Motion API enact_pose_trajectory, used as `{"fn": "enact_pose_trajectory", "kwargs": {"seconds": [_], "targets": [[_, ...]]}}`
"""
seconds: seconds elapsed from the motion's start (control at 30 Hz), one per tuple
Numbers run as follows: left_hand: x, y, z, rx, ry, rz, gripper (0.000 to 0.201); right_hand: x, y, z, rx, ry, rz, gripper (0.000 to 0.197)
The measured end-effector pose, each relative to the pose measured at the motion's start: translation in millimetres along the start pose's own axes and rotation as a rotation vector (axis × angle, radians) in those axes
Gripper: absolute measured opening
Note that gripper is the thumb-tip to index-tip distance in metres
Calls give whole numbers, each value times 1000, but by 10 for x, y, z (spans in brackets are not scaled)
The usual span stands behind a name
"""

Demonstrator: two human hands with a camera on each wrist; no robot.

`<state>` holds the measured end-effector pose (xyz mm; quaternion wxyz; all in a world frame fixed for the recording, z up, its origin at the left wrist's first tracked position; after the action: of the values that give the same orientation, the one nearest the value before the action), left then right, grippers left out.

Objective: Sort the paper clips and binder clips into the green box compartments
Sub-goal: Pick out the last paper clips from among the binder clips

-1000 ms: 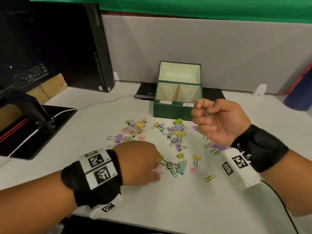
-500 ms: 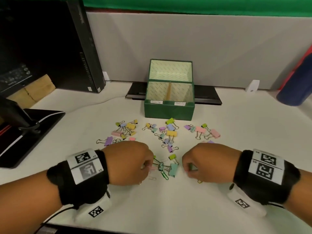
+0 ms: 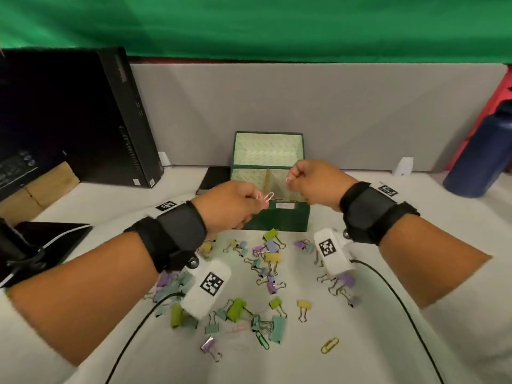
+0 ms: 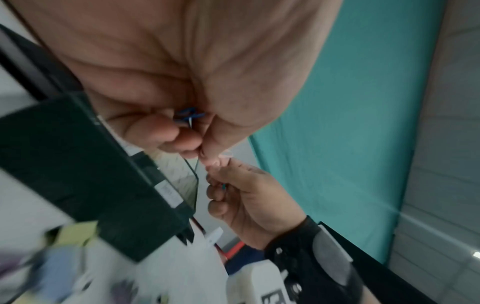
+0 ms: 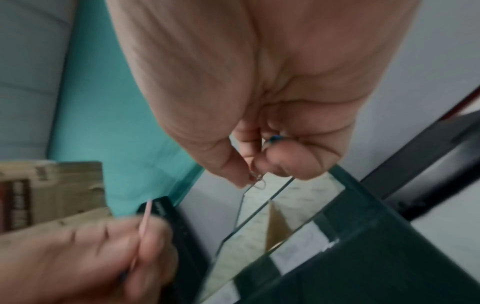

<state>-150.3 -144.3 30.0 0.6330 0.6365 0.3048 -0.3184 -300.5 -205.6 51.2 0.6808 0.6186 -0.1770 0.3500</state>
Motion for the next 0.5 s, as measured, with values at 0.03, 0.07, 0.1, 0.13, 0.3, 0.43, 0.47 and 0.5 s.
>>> {"fn": "enact_pose_trajectory", "kwargs": {"seconds": [0.03, 0.07, 0.1, 0.13, 0.3, 0.43, 0.47, 0.5], "targets": [[-92, 34, 168, -76, -31, 21, 19, -12, -26, 101, -8, -8, -24, 14], [-178, 57, 312, -140, -62, 67, 21, -37, -72, 172, 2, -22, -36, 14], [-242, 62, 447, -181, -86, 130, 20, -69, -116, 210, 22, -34, -48, 15], [-283, 39, 570, -196, -97, 204, 18, -97, -141, 227, 39, -33, -66, 17], [-277, -247, 912, -65, -5, 271, 24, -164, 114, 19, -67, 59, -42, 31], [-326, -384, 897, 43, 35, 202, 43, -285, 56, -628, 137, 172, -211, 21], [-329, -394, 880, 53, 42, 160, 52, -335, -41, -832, 247, 195, -297, 19], [-333, -387, 865, 54, 44, 109, 59, -378, -124, -1028, 326, 226, -376, 16]]}}
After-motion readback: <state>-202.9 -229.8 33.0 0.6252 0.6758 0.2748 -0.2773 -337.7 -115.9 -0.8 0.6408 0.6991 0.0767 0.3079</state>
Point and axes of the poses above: each hand's wrist, its own z-axis towards the middle knuckle, its own y-axis out of the back of the hand, x = y × z, the point moved 9 cm from there along z, towards the middle knuckle, and after that the axes turned 12 degrees about -x, right-handed, at the moved point
